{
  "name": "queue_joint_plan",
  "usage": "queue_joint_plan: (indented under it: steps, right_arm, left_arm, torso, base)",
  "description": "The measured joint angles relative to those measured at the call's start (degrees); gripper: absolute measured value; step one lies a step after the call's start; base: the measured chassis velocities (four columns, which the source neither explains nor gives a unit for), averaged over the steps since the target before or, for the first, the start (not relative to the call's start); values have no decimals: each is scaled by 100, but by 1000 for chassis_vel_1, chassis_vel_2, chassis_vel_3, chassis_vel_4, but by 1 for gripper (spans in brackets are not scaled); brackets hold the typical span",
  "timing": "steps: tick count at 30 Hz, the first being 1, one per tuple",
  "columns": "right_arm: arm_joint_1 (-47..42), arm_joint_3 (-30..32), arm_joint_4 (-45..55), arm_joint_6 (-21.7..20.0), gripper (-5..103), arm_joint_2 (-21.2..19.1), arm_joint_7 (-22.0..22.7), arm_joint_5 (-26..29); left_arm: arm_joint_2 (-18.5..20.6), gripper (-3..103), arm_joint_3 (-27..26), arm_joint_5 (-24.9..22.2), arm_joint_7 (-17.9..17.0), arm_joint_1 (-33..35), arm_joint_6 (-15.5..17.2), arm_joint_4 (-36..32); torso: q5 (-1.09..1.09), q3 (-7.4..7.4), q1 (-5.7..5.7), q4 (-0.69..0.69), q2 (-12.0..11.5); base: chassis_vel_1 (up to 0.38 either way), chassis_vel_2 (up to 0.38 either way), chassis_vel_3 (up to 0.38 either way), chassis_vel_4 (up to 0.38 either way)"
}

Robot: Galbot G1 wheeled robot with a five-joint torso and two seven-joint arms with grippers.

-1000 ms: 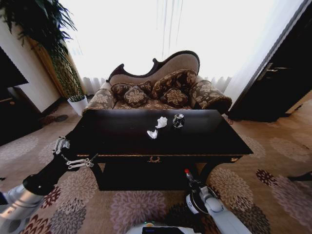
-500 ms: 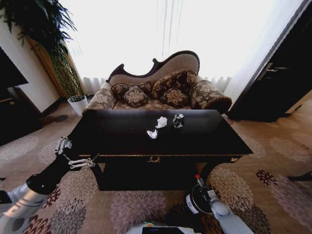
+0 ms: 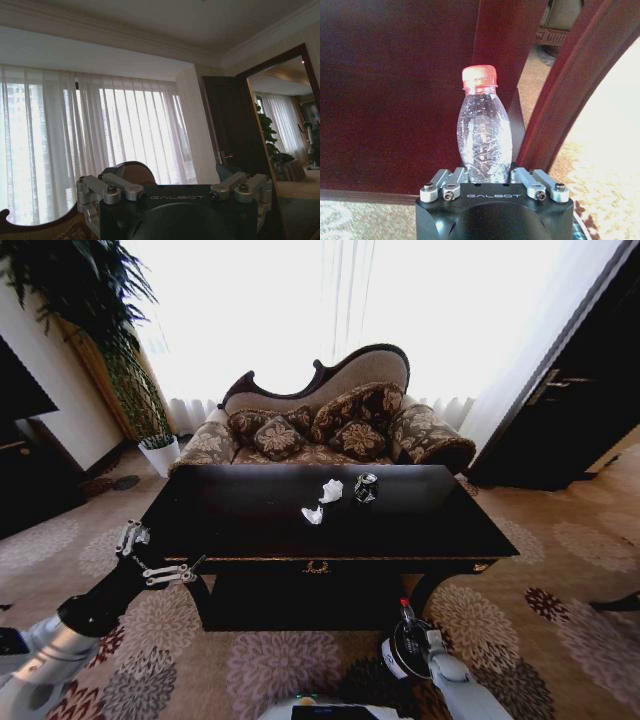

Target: Move to the front of the table and place the trash on the table into the trash bin.

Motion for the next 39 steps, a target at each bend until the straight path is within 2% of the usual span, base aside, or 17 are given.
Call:
queue_joint_plan:
  steps: [1,4,5,7,8,10,11,13,14,16,17,19,23,28,39]
  right_arm:
    - [-7,30,-22,1,32,-30,-33,-63]
    - [-22,105,-70,35,48,-116,-135,-191]
    - [-22,105,-70,35,48,-116,-135,-191]
    - [-26,133,-74,48,59,-157,-186,-199]
    - [-27,142,-73,48,59,-165,-192,-196]
    - [-27,160,-69,46,70,-175,-197,-176]
    - [-27,160,-69,46,70,-175,-197,-176]
    - [-27,165,-68,38,80,-173,-197,-167]
    - [-27,166,-68,36,80,-165,-197,-166]
    - [-36,168,-60,35,91,-141,-196,-170]
    - [-36,168,-60,35,91,-141,-196,-170]
    - [-69,169,-19,34,99,-116,-197,-172]
    - [-208,166,202,8,100,-62,-208,-130]
    - [-645,237,669,65,100,-28,-623,-279]
    - [-1506,277,1889,807,100,143,-1524,-305]
  left_arm:
    - [1,100,7,0,1,-5,-1,4]
    - [-7,100,51,6,5,-21,-3,9]
    - [-7,100,51,6,5,-21,-3,9]
    - [-26,100,83,22,9,-22,-4,5]
    - [-32,100,90,26,10,-22,-5,2]
    - [-39,100,94,36,15,-15,-7,-12]
    - [-39,100,94,36,15,-15,-7,-12]
    - [-40,100,82,37,19,4,-8,-20]
    - [-39,100,72,37,21,13,-10,-23]
    - [-37,100,56,37,24,24,-12,-30]
    - [-37,100,56,37,24,24,-12,-30]
    - [-37,100,52,36,24,27,-13,-34]
    - [-49,100,66,36,25,12,-13,-34]
    - [-82,100,71,20,16,-47,-13,-23]
    - [-194,100,184,5,-35,-190,-13,48]
  torso:
    - [0,0,0,0,0]
    - [0,0,0,-1,0]
    - [0,0,0,-1,0]
    - [0,0,0,0,0]
    - [-1,0,0,0,0]
    - [0,0,0,0,0]
    - [0,0,0,0,0]
    - [-1,0,0,0,0]
    - [0,0,0,0,0]
    - [0,0,0,0,0]
    - [0,0,0,0,0]
    - [-1,0,0,0,0]
    - [-1,0,0,0,0]
    - [0,0,0,-2,0]
    - [-2,0,0,0,0]
  base:
    - [0,0,0,0]
    - [0,0,0,0]
    - [0,0,0,0]
    - [0,0,0,0]
    - [0,0,0,0]
    - [0,0,0,0]
    - [0,0,0,0]
    - [0,0,0,0]
    - [0,0,0,0]
    - [0,0,0,0]
    - [0,0,0,0]
    - [0,0,0,0]
    - [0,0,0,0]
    - [0,0,0,0]
    - [0,0,0,0]
